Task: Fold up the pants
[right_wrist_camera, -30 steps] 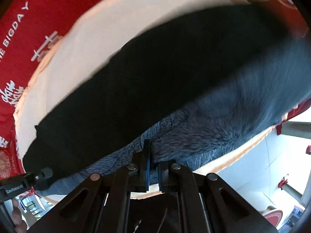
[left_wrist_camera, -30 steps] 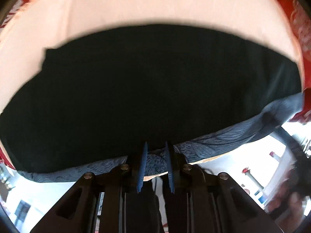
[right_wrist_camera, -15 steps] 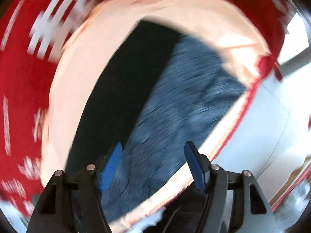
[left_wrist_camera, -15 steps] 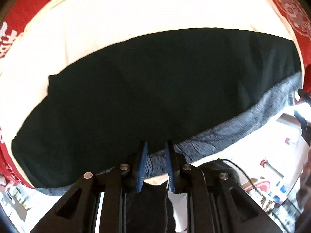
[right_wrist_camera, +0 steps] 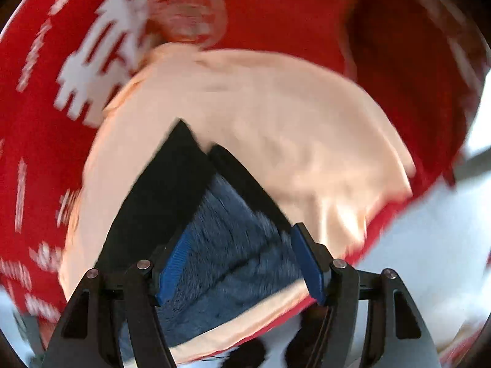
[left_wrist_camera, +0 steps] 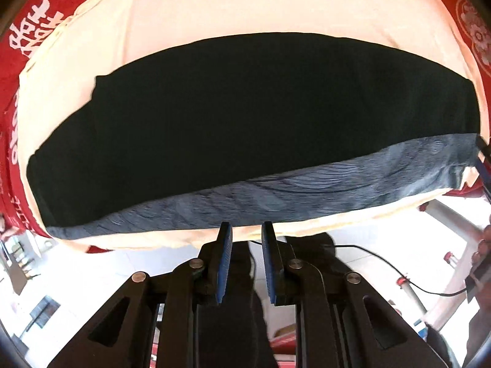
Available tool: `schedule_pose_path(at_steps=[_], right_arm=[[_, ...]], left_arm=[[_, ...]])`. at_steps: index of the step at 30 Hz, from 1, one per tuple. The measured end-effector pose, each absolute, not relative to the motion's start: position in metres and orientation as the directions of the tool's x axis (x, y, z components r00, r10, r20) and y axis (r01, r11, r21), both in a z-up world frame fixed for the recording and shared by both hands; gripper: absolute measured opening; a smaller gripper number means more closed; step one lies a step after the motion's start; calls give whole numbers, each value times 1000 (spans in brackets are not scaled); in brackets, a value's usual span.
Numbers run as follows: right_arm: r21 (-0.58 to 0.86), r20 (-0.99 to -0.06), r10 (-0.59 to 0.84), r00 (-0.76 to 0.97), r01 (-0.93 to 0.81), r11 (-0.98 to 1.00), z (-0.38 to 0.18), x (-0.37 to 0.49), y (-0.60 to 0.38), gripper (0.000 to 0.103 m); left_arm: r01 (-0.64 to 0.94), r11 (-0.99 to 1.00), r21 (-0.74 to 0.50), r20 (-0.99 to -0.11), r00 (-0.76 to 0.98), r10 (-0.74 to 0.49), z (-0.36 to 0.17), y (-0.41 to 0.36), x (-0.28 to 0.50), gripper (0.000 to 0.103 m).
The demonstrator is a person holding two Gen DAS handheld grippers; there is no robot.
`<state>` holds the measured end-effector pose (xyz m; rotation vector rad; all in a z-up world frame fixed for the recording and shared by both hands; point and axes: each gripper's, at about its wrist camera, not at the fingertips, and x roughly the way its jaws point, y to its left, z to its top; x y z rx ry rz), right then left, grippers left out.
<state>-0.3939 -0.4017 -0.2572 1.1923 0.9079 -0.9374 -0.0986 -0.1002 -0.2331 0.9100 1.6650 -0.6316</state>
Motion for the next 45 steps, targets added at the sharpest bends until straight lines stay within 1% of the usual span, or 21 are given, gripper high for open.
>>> schedule_pose_path(at_steps=[1,2,3,4,5,6,7,8,10,15,16,17,18,20,23,26,29,33,36,40,45], right_arm=[[350,-927,-79,367,921,172,-261,-389,-409,70],[375,-920,-41,391,903,208,-262,-390,-410,64],[416,-905,16,426,875,248,-267,-386,-415,61],[425,-901,44,431,859,285,-269,-382,-419,57],[432,-897,57,437,844,317,-270,-381,-422,51],[444,-891,74,448,827,345,-271,-382,-425,46],[451,-888,86,452,817,360,-270,-383,-427,35],[446,-890,96,445,810,382,-268,-386,-427,31],[451,-886,115,448,783,428,-262,-386,-430,28],[405,-909,145,390,753,518,-266,-375,-431,32],[416,-906,162,392,748,516,-270,-374,-431,30],[430,-900,178,398,745,509,-271,-374,-434,22],[455,-889,204,410,738,499,-270,-375,-436,20],[484,-871,212,443,702,523,-253,-373,-435,17],[487,-860,180,477,664,567,-216,-375,-426,17],[477,-858,147,493,655,585,-185,-378,-415,17],[477,-859,133,494,680,557,-171,-381,-405,17],[458,-882,133,452,755,469,-186,-389,-404,17],[447,-889,127,441,770,455,-185,-393,-405,17],[454,-881,112,461,753,476,-170,-389,-403,17],[419,-900,114,420,765,488,-181,-393,-398,17]], left_arm=[[822,569,33,-963,-127,239,-231,-104,-106,21],[820,572,25,-965,-129,228,-230,-106,-112,21],[817,576,15,-967,-134,216,-228,-109,-115,21],[812,583,-1,-969,-144,199,-228,-113,-121,36],[809,587,2,-972,-137,193,-230,-117,-126,77],[808,589,25,-975,-111,193,-228,-121,-126,95],[804,591,64,-982,-55,181,-230,-137,-123,103],[804,590,78,-989,-12,146,-226,-140,-126,103],[812,582,39,-989,-53,140,-233,-145,-134,103],[821,571,-9,-983,-113,148,-246,-156,-150,103],[813,581,-35,-981,-140,136,-248,-161,-145,103],[792,605,-78,-977,-182,112,-248,-161,-149,103],[777,620,-106,-973,-209,96,-249,-161,-145,103],[712,675,-193,-955,-295,38,-249,-158,-151,103],[625,725,-290,-923,-384,-38,-249,-152,-162,103],[571,745,-343,-893,-443,-72,-257,-143,-174,103],[519,783,-343,-890,-446,-95,-267,-143,-184,103],[326,861,-391,-851,-484,-204,-267,-142,-175,102],[200,874,-442,-802,-524,-285,-266,-126,-171,91],[212,886,-413,-817,-516,-258,-274,-116,-182,90],[279,906,-318,-858,-492,-150,-295,-133,-178,90]])
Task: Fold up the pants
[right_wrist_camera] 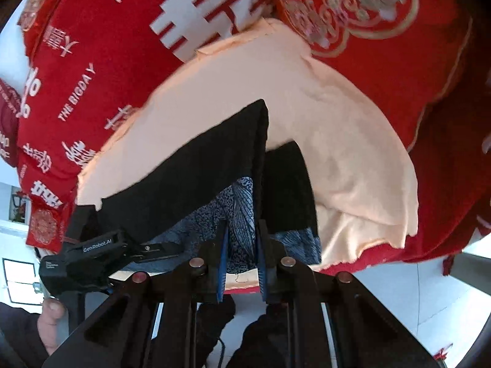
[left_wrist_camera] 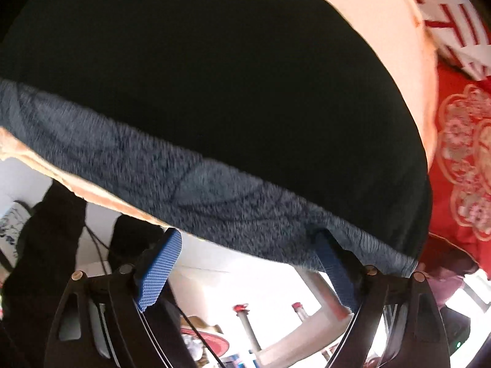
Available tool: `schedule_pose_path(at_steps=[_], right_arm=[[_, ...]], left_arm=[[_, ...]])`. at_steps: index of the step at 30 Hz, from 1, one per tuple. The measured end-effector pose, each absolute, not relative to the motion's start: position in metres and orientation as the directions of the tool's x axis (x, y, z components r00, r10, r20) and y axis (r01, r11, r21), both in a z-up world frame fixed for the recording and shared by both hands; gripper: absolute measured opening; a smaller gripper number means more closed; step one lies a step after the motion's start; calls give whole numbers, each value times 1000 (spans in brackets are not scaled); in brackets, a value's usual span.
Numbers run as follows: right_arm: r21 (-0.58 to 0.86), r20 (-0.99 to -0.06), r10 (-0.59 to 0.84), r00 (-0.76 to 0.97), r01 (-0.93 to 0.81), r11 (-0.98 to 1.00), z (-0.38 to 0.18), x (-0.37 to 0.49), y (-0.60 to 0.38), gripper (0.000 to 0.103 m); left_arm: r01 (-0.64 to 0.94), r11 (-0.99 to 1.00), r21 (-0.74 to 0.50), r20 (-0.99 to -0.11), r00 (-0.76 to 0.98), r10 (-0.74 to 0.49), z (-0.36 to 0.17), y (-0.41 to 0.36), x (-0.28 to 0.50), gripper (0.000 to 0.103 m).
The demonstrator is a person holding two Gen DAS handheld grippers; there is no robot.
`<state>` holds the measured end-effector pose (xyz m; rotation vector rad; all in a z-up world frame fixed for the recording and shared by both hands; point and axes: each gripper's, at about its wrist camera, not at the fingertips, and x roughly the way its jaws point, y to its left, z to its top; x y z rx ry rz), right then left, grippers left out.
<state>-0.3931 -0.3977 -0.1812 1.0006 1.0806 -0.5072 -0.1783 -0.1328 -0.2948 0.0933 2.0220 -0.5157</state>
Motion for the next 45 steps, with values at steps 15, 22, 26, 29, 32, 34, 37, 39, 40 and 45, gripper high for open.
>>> schedule_pose_path(at_steps=[15,22,26,29,32,34,37,39,40,45], right_arm=[[277,-961,140,239,848,452,-263,-406,-397,29],[200,-957,-84,279,840,505,-180,-409,-386,86],[199,-943,-53,330,682,704,-190,-353,-361,87],[197,-962,3,273,687,699,-229,-325,-363,87],[189,-975,37,218,735,651,-264,-310,-370,90],[191,-974,42,221,717,670,-271,-299,-366,103],[90,-994,30,104,641,762,-272,-281,-353,103],[132,-986,35,161,637,760,-254,-278,-348,103],[135,-983,21,183,638,758,-245,-277,-347,103],[106,-989,12,144,668,737,-251,-263,-350,103]], left_arm=[[558,761,-330,-912,-396,-105,-237,-162,-176,90],[790,604,-105,-988,-12,-155,-227,-172,-138,103],[805,592,-41,-998,-2,-67,-268,-169,-119,103],[814,579,-38,-998,-1,-64,-279,-165,-113,103],[844,536,-34,-997,6,-73,-275,-165,-117,103],[854,519,-30,-998,7,-69,-268,-158,-112,103],[820,572,-33,-987,61,-145,-249,-143,-87,103],[782,623,0,-993,71,-90,-263,-144,-74,103],[762,647,-3,-997,45,-58,-273,-141,-63,103],[825,564,-23,-995,39,-97,-270,-150,-62,103]])
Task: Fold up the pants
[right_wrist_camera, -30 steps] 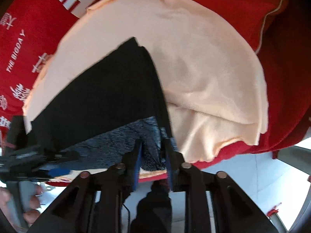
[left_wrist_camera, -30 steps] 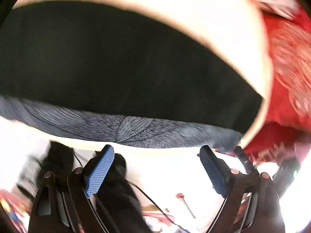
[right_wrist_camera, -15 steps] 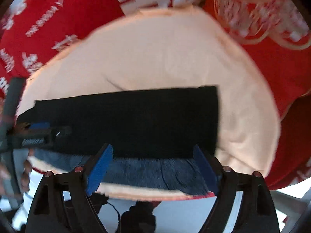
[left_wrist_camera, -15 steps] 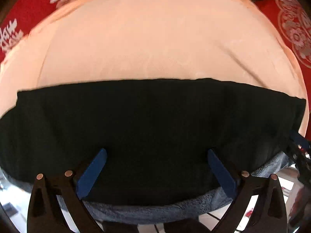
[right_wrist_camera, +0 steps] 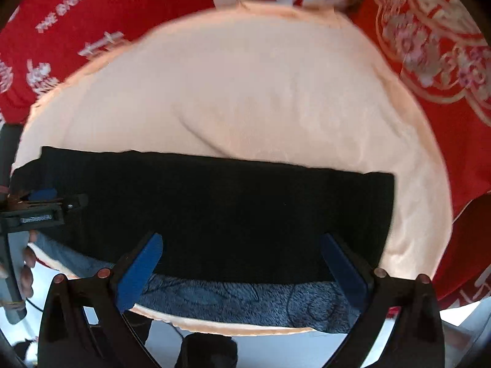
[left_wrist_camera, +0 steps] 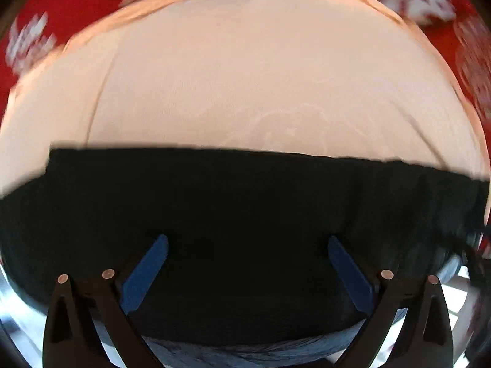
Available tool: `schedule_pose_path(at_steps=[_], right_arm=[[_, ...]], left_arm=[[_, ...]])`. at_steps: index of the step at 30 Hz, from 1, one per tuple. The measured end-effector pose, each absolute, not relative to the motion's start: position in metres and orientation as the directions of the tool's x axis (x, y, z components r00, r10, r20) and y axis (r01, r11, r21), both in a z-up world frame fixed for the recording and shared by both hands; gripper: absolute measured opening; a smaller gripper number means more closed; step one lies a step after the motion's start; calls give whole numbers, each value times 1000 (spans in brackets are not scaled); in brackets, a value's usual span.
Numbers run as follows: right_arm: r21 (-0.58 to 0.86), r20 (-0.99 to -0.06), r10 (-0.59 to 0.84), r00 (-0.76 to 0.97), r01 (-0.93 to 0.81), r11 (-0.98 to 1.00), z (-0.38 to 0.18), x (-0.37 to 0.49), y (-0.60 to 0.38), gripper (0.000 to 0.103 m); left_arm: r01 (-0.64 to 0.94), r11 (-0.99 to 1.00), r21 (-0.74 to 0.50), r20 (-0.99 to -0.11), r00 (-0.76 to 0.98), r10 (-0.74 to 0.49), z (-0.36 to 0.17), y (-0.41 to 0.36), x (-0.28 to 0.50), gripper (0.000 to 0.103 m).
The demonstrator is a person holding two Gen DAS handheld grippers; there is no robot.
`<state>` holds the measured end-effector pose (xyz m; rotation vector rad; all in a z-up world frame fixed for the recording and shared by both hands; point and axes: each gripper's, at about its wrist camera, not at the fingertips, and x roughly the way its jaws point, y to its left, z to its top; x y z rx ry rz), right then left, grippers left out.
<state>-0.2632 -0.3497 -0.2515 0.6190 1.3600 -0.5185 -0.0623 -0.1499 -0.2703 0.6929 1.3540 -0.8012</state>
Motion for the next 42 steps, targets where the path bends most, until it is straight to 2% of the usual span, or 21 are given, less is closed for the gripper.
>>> schedule_pose_path(at_steps=[2,5,8,12,16,18,20,22,24,25,27,29,34,42], right_arm=[[96,-995,64,72,711,697,-276,-257,-352,103],[-4,-1000,-16,10,706,708,-284,-250,-346,103],[-24,-1000,-2,-31,728,685,-283,-244,-346,103],[11,-999,45,-22,786,618,-271,-241,-343,103],[58,-998,44,39,779,625,-250,-227,-321,103],[163,-986,80,146,741,651,-231,-205,-307,103],[264,-962,135,238,672,692,-214,-172,-295,103],[333,-938,194,288,589,736,-207,-137,-286,103],[335,-934,209,290,506,795,-205,-97,-270,103],[314,-940,203,273,463,829,-208,-74,-260,103],[258,-956,181,230,365,895,-222,-28,-234,103],[269,-952,208,222,295,917,-236,6,-212,103],[507,-854,472,220,147,849,-267,59,-163,103],[631,-775,630,50,-3,776,-306,85,-132,102]], left_arm=[[843,537,24,-989,97,-108,-260,-149,-58,103],[792,610,31,-987,120,-106,-256,-130,-26,103],[722,692,19,-993,95,-71,-267,-111,24,103],[729,675,-116,-989,-25,-143,-285,-105,50,103],[757,636,-151,-977,-15,-214,-271,-96,86,103],[715,679,-168,-963,28,-267,-250,-80,118,103],[684,721,-109,-971,81,-223,-243,-60,130,103],[663,745,74,-983,174,-57,-257,-31,153,103],[619,762,191,-973,222,63,-268,9,180,103],[588,787,188,-975,208,77,-273,21,191,103],[558,825,88,-987,162,-5,-273,48,199,103],[591,802,89,-985,174,-19,-270,47,201,103],[633,772,52,-982,174,-77,-272,78,198,103],[665,746,34,-974,189,-124,-276,75,205,103]])
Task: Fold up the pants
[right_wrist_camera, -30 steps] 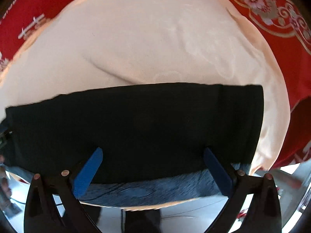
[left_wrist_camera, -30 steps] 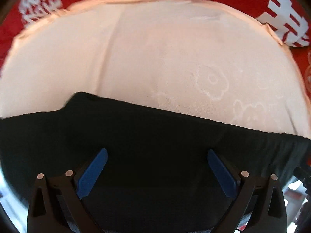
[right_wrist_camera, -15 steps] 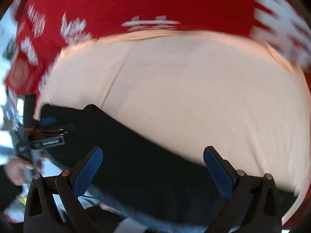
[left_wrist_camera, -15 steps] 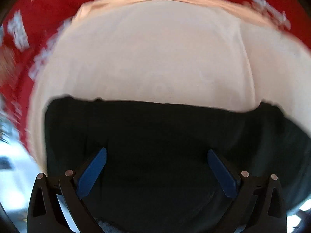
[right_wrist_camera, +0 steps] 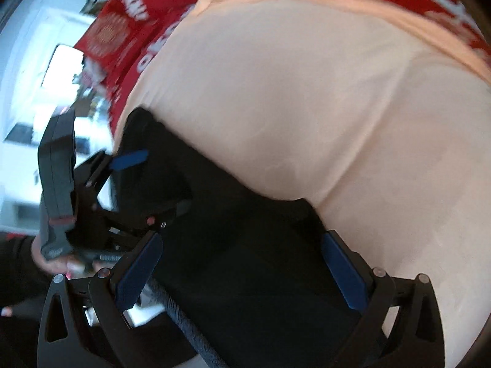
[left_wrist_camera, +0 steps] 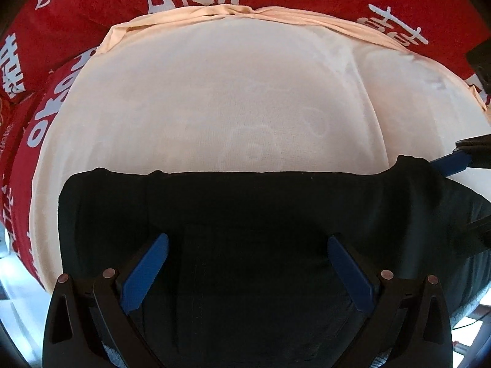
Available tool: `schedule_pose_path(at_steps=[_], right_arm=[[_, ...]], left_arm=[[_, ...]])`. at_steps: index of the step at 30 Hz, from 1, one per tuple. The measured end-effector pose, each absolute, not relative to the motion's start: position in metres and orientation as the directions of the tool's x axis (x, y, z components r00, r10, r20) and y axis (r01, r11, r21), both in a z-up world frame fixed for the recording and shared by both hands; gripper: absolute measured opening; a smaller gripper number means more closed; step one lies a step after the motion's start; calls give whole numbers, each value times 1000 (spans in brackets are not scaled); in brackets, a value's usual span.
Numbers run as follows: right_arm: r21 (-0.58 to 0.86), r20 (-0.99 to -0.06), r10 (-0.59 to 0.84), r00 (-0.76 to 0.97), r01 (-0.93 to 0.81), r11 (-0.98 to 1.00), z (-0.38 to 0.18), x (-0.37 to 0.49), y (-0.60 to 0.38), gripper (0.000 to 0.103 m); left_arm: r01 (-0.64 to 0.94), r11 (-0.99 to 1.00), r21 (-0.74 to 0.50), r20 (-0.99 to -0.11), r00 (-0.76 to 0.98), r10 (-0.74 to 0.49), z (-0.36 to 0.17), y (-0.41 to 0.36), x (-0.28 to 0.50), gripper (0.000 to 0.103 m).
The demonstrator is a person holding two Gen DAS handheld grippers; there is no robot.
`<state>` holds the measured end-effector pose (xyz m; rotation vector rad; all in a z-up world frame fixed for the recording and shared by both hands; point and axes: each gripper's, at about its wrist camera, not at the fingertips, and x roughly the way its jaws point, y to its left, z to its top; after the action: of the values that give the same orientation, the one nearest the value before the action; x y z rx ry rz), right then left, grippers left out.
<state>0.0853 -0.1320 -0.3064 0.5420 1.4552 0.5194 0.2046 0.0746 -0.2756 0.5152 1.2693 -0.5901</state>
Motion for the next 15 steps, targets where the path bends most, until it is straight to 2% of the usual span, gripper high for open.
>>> schedule_pose_path(at_steps=[5,9,10,11,12,13,14,15], right_arm=[[738,-674,738,-14,-5,674,-311,87,-134,98],[762,-644,760,-83,19,647,-328,101,-129,92],[760,-644,758,-100,33,649,-334,103,-128,82],[757,-644,758,-108,58,651,-340,105,-130,64],[748,-653,751,-98,74,660,-342,107,-131,54],[731,-673,735,-80,75,678,-341,106,-134,22],[694,-715,697,-54,61,717,-339,104,-136,8],[687,-722,691,-18,96,720,-341,99,-143,8]], left_arm=[[683,730,19,-968,195,-157,-270,80,202,103],[694,720,10,-965,196,-175,-269,82,202,103],[693,720,10,-964,199,-178,-269,83,203,103],[693,721,1,-962,197,-188,-270,84,203,103],[693,721,-2,-961,199,-194,-270,84,204,103],[696,718,0,-959,204,-197,-271,84,203,103],[697,717,3,-959,206,-197,-271,84,202,103],[696,718,0,-959,204,-197,-271,84,203,103]])
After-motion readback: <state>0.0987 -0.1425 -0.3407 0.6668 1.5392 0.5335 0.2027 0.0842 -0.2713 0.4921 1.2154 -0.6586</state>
